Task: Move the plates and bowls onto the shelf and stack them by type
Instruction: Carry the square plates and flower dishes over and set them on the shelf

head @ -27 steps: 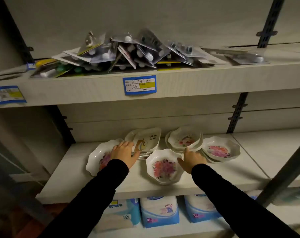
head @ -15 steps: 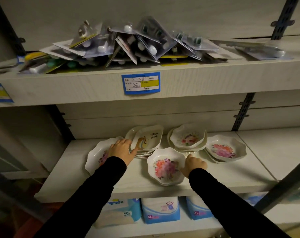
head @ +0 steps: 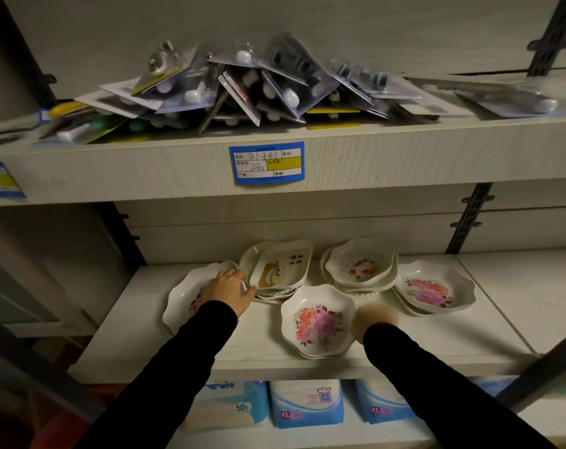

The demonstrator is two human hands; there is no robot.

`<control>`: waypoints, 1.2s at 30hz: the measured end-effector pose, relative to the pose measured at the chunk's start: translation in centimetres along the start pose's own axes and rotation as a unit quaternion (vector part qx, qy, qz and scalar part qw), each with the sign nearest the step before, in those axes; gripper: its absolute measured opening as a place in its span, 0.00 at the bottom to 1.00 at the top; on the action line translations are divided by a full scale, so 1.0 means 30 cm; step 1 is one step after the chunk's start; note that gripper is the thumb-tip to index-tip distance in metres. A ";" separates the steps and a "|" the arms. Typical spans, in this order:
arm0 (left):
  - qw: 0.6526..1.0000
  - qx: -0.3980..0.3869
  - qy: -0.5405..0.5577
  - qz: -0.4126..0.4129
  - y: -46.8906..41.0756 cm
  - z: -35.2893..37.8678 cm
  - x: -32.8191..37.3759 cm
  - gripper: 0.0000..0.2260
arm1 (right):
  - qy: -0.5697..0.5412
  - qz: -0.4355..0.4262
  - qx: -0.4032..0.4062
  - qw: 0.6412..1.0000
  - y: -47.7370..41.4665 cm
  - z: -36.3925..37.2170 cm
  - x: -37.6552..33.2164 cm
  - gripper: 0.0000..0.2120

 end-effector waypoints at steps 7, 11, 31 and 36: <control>0.998 -0.013 0.051 -0.040 -0.051 0.013 0.026 0.13 | -0.088 0.006 0.015 0.996 0.006 -0.046 0.047 0.18; 0.996 -0.034 0.056 -0.058 -0.105 0.033 0.049 0.13 | -0.110 0.009 0.040 0.993 0.033 -0.064 0.094 0.19; 0.989 -0.113 -0.074 -0.066 -0.259 0.177 0.123 0.22 | -0.185 0.054 0.055 0.980 0.117 -0.034 0.246 0.19; 0.978 -0.148 0.060 -0.132 -0.270 0.230 0.110 0.19 | -0.191 0.057 0.060 0.978 0.127 -0.039 0.247 0.18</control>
Point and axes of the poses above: each hand's wrist, its own y-axis away from the middle knuckle, its own z-axis out of the palm, x = y × z, the point moved 8 cm from there along -y, towards the middle knuckle, and after that the axes turned 6 degrees about -z, right-handed, at the moved point
